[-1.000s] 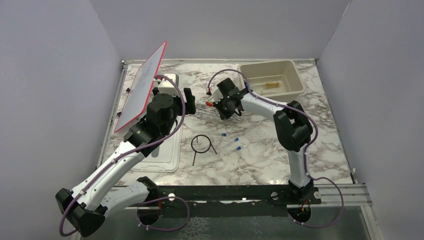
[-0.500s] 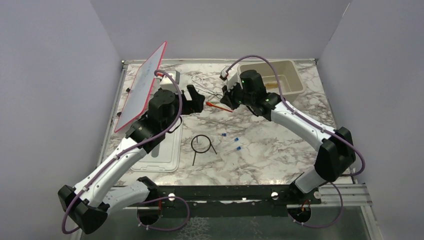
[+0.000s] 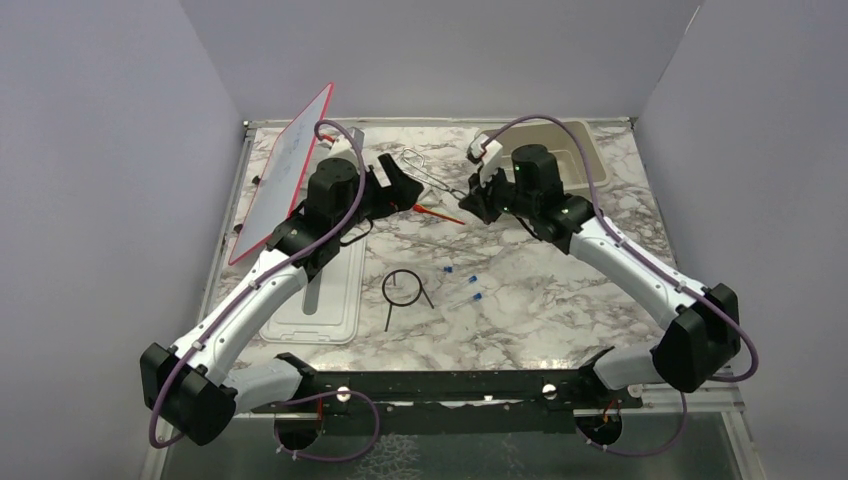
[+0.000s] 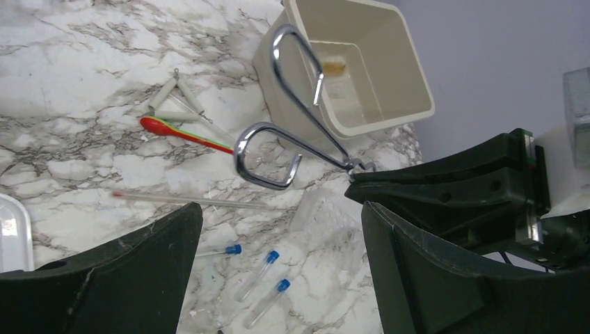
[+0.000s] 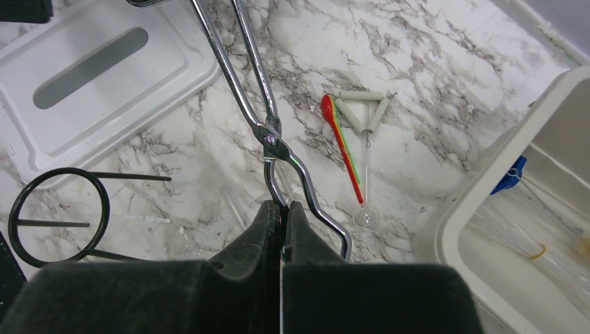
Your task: Organize the chemistry lab equipment
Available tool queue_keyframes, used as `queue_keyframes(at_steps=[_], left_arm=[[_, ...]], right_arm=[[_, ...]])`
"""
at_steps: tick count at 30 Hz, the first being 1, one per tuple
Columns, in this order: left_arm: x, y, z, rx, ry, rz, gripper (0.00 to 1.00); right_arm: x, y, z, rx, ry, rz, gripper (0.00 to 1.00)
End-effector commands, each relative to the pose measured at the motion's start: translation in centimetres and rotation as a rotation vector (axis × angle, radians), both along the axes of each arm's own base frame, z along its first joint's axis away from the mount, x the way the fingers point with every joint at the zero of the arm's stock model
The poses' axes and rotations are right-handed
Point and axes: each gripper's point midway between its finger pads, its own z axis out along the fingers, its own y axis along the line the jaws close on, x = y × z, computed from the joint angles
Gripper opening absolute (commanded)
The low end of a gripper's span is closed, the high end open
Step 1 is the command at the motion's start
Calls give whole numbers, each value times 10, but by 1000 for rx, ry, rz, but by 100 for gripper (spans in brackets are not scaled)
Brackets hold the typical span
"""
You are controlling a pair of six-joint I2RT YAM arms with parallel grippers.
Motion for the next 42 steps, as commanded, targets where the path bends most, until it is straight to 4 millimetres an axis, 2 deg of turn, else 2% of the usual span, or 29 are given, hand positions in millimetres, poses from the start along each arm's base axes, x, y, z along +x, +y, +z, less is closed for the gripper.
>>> queue_keyframes(at_steps=[1, 5, 11, 13, 15, 17, 21, 24, 25, 28, 30, 31, 35, 38, 40, 42], left_arm=[[1, -9, 19, -90, -45, -34, 87], [-4, -25, 42, -184, -89, -142, 81], [-15, -36, 67, -294, -120, -267, 63], [-20, -38, 72, -310, -135, -305, 52], [-24, -39, 71, -307, -139, -328, 34], [-26, -38, 67, -291, -140, -334, 20], [-29, -34, 63, -267, -159, -332, 0], [-29, -32, 68, -260, -191, -324, 0], [-28, -32, 70, -261, -202, -322, 0], [-22, -31, 77, -262, -246, -305, 0], [-15, -29, 83, -260, -282, -281, 0], [-11, -28, 86, -256, -309, -268, 0], [9, -17, 104, -238, -430, -171, 0], [20, -13, 116, -215, -499, -131, 0], [24, -14, 122, -204, -536, -131, 0], [26, -16, 134, -195, -596, -139, 0]], right_arm=[[-12, -1, 39, 95, -63, 67, 1], [-24, -1, 45, 114, -75, 115, 1], [-39, 1, 53, 140, -80, 185, 1], [-41, 1, 55, 145, -83, 189, 1], [-41, 1, 57, 153, -88, 188, 1], [-41, 1, 58, 161, -88, 190, 1], [-42, 5, 56, 176, -64, 203, 1], [-43, 8, 59, 206, -44, 204, 2], [-43, 9, 61, 219, -34, 196, 10], [-43, 10, 77, 291, -8, 147, 44], [-40, 7, 91, 351, -1, 89, 58], [-37, 5, 99, 387, 7, 48, 61], [-24, -2, 127, 562, 90, -137, 64], [-8, -9, 143, 778, 269, -350, 61], [2, -16, 134, 917, 469, -552, 59], [9, -14, 131, 1024, 589, -631, 59]])
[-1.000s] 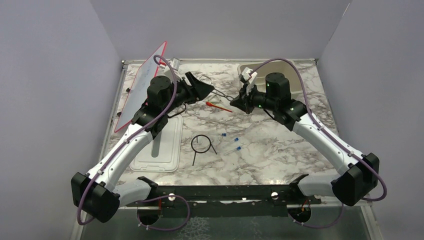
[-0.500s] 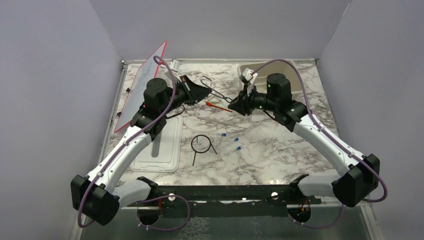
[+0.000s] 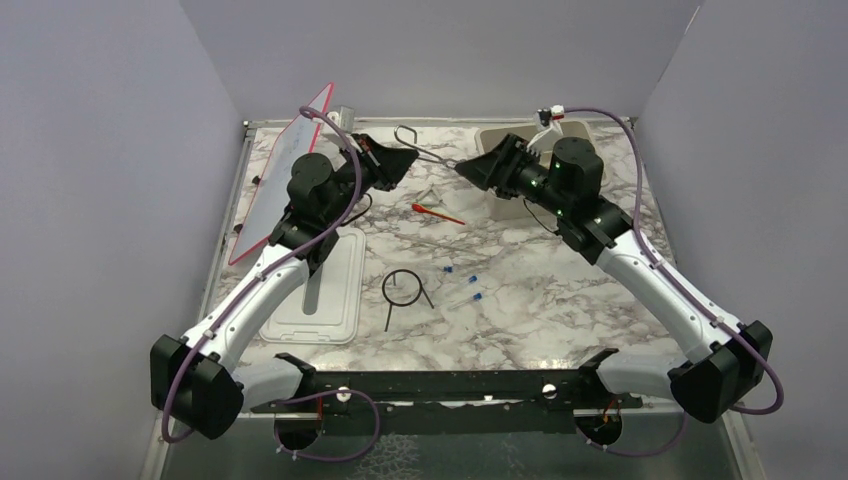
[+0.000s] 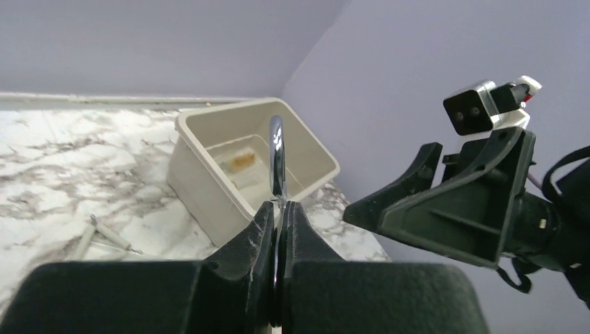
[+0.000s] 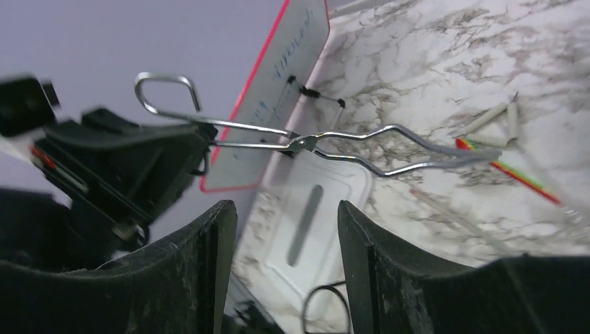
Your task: Organize the chemistry lab equipment
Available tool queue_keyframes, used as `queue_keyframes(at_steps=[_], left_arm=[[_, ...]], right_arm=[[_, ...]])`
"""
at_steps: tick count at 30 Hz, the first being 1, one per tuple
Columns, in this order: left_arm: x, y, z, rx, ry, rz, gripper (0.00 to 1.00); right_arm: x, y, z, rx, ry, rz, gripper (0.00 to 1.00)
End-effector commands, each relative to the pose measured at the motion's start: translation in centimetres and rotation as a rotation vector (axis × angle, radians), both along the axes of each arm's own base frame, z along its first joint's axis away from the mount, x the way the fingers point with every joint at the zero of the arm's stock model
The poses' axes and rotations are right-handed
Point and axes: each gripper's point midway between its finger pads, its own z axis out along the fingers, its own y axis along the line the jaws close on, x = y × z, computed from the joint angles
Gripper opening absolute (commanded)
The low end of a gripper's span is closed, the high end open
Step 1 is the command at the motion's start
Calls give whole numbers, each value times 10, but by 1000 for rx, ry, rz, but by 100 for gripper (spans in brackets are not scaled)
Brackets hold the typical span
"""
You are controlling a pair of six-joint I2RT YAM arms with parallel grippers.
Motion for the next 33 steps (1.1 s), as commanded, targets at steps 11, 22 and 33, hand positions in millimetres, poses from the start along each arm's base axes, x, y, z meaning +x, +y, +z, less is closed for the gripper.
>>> queue_keyframes(at_steps=[11, 22, 33], left_arm=[[13, 2, 76, -13, -388, 57, 0], [9, -1, 69, -6, -434, 36, 0], [9, -1, 55, 5, -418, 30, 0]], right_arm=[[67, 27, 41, 781, 614, -258, 76], [93, 31, 40, 944, 707, -308, 59], [97, 26, 39, 987, 692, -320, 18]])
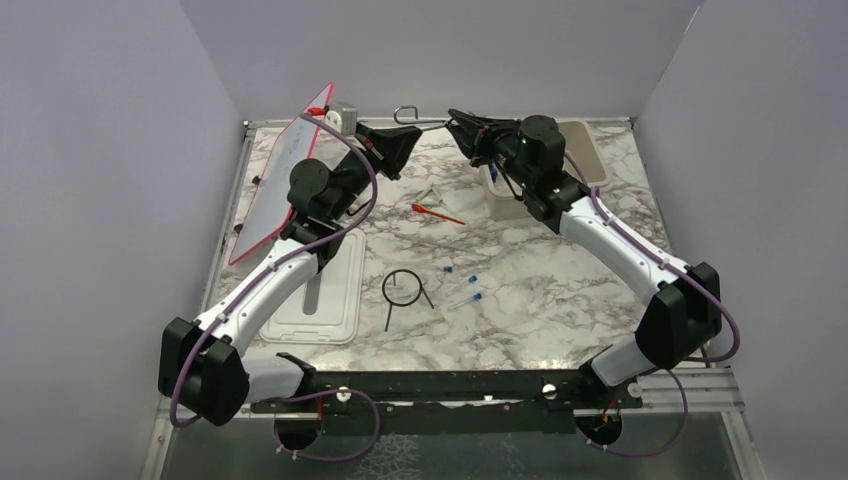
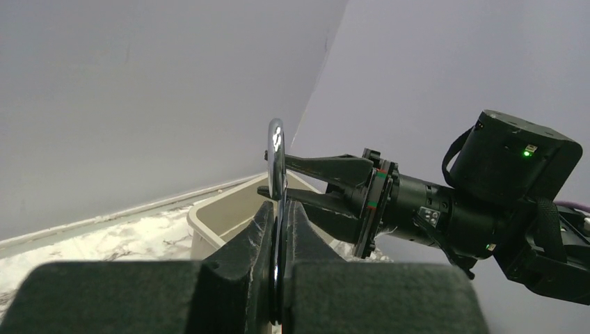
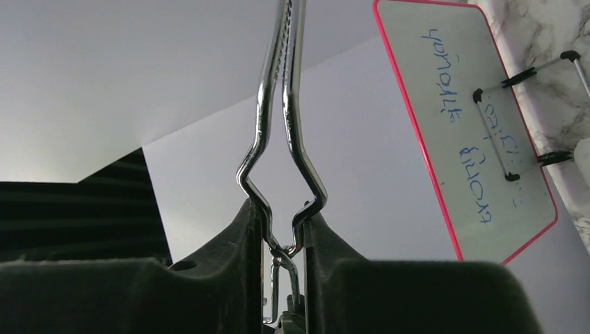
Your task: Organize the chemistry lab equipment
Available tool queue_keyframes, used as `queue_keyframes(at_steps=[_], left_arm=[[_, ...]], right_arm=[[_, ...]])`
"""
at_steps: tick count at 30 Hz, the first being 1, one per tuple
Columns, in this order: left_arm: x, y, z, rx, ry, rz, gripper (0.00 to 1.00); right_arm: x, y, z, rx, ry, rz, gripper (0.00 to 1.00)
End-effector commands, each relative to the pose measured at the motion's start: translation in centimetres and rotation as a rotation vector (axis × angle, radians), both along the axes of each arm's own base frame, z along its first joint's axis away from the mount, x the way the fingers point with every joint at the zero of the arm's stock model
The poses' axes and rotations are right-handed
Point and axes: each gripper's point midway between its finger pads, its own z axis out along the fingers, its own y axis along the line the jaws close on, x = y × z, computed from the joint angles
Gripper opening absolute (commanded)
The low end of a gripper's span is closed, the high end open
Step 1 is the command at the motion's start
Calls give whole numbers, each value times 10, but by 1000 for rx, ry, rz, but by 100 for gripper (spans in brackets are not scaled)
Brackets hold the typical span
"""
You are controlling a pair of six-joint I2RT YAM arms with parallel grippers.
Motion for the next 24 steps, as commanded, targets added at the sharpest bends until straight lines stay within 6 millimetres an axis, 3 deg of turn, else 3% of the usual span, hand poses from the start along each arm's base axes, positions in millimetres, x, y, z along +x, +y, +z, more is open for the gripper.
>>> queue_keyframes(at_steps=[1, 8, 13, 18, 24], left_arm=[[-8, 1, 10, -20, -53, -17, 0], [-14, 9, 4, -43, -26, 2, 36], [-14, 15, -1, -49, 10, 35, 57], [-16, 30, -7, -35, 66, 108, 69], [-26, 42, -24, 41, 147, 145, 72]], right_arm=[[5, -6, 5, -12, -54, -39, 15], [13, -23, 6, -31, -86, -83, 2], [24, -52, 8, -63, -117, -167, 1], [36, -97, -5, -180, -120, -269, 1], [46, -176, -46, -452, -56, -418, 1]])
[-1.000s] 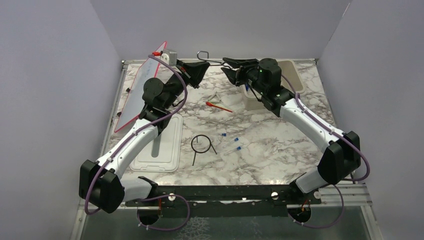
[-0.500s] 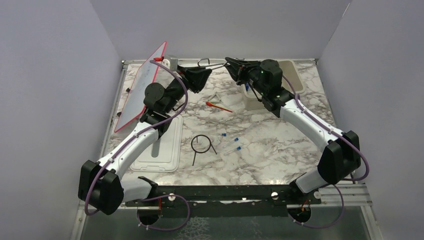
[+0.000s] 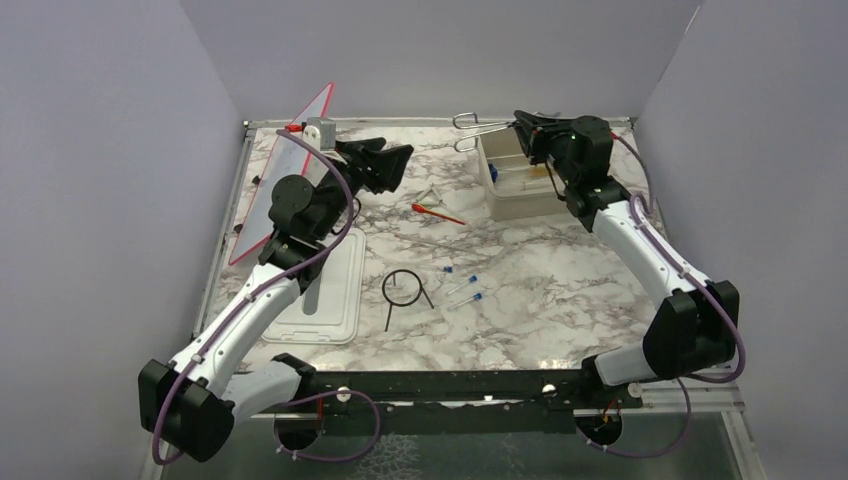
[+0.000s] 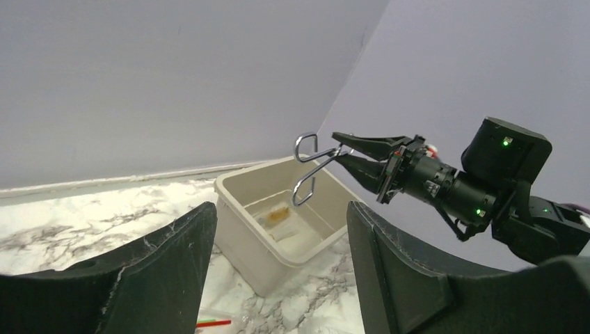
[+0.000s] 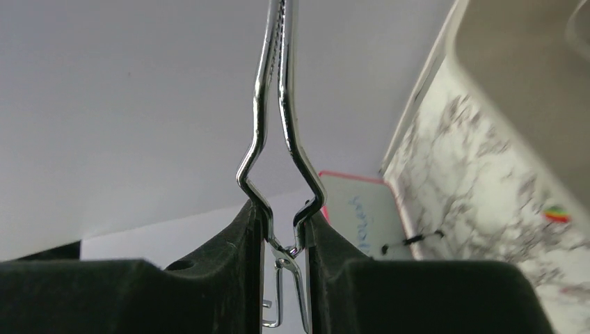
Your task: Organize the chemistry lab equipment
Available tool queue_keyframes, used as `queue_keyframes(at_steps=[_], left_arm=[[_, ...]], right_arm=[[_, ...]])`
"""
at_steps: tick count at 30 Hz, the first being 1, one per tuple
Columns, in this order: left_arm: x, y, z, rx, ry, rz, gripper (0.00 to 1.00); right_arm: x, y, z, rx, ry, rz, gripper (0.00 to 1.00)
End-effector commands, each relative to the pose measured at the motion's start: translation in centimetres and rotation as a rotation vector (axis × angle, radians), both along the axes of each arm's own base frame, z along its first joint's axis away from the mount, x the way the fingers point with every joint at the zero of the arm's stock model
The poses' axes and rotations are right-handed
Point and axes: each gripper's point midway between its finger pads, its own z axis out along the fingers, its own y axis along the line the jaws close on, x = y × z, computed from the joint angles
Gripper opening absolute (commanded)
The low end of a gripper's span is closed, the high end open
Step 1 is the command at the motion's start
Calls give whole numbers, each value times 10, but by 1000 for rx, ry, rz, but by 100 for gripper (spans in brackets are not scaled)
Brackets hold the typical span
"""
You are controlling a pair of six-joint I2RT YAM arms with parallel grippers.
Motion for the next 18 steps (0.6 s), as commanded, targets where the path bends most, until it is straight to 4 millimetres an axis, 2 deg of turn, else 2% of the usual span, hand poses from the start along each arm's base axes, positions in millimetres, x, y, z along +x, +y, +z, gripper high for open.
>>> queue_keyframes(at_steps=[1, 3, 5, 8, 13, 18], left_arm=[[-7, 15, -19, 66, 81, 58, 72], [-9, 17, -29, 90, 112, 64, 72], [-11, 18, -39, 118, 133, 66, 72], [-11, 20, -54, 151, 159, 69, 72], [-8, 21, -75, 192, 195, 84, 72], [-1, 22, -94, 212, 241, 105, 72]], right_arm=[[0, -65, -14, -258, 21, -173, 1], [0, -93, -28, -414, 73, -261, 1], [1, -111, -39, -554, 121, -317, 1], [7, -128, -57, -676, 181, -367, 1], [23, -142, -78, -742, 247, -427, 1], [47, -143, -102, -740, 305, -450, 1]])
